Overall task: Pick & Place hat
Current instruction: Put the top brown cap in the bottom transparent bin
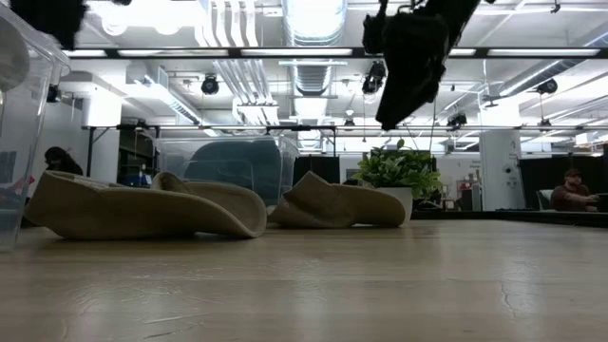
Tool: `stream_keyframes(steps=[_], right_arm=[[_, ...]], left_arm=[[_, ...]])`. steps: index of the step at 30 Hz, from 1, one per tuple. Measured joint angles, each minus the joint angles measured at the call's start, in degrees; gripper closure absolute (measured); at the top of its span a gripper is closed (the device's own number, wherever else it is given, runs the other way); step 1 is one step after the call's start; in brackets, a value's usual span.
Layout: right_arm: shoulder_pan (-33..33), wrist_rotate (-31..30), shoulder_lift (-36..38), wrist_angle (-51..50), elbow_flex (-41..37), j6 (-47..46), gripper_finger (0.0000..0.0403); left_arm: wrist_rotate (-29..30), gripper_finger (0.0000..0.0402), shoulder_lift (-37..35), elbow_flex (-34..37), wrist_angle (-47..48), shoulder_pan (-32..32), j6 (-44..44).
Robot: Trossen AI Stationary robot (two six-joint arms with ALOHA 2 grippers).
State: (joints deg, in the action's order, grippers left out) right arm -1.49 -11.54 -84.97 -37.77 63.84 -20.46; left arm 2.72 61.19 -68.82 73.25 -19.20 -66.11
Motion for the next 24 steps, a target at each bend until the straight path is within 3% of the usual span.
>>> stream_keyframes(steps=[6, 13, 16, 24], right_arm=[[-0.01, -0.01, 0.00, 0.90, -3.43, -4.52, 0.0160], [0.04, -0.03, 0.02, 2.10, -7.14, -9.20, 0.0156], [0.04, -0.52, 0.02, 2.95, -8.70, -7.58, 0.0160], [-0.01, -5.82, 0.02, 11.28, -13.07, 6.83, 0.0174]], left_arm=[[9.11, 0.0258, 0.00, -1.33, -9.24, -0.02, 12.62], [27.25, 0.0258, 0.78, -1.31, -14.57, 0.00, 25.27], [32.22, 0.0258, 1.21, -1.31, -16.37, 0.00, 29.35], [36.61, 0.0258, 1.95, -1.31, -17.51, 0.04, 33.14]])
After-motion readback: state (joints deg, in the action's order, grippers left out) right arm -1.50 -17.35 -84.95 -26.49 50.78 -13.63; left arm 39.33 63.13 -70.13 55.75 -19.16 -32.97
